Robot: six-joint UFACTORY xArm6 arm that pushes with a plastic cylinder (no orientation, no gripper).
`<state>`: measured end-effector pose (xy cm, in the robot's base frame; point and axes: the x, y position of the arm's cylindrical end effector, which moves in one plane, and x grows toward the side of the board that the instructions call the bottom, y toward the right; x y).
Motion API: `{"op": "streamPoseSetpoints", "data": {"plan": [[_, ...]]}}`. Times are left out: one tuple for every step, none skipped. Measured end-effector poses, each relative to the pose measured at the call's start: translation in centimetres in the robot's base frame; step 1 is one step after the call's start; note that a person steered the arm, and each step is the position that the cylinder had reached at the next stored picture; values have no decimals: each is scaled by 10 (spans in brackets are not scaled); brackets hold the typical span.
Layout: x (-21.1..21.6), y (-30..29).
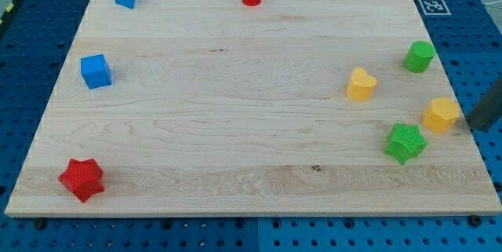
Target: Push the yellow hexagon to bottom center
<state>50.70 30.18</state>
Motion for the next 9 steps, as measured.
{"op": "streamPoseSetpoints", "data": {"plan": [[-11,-27],[-29,-54],[-32,-88],[-32,-119],[-32,-158],[-29,-179],[-14,-179],[-1,-190],[8,-216]]}}
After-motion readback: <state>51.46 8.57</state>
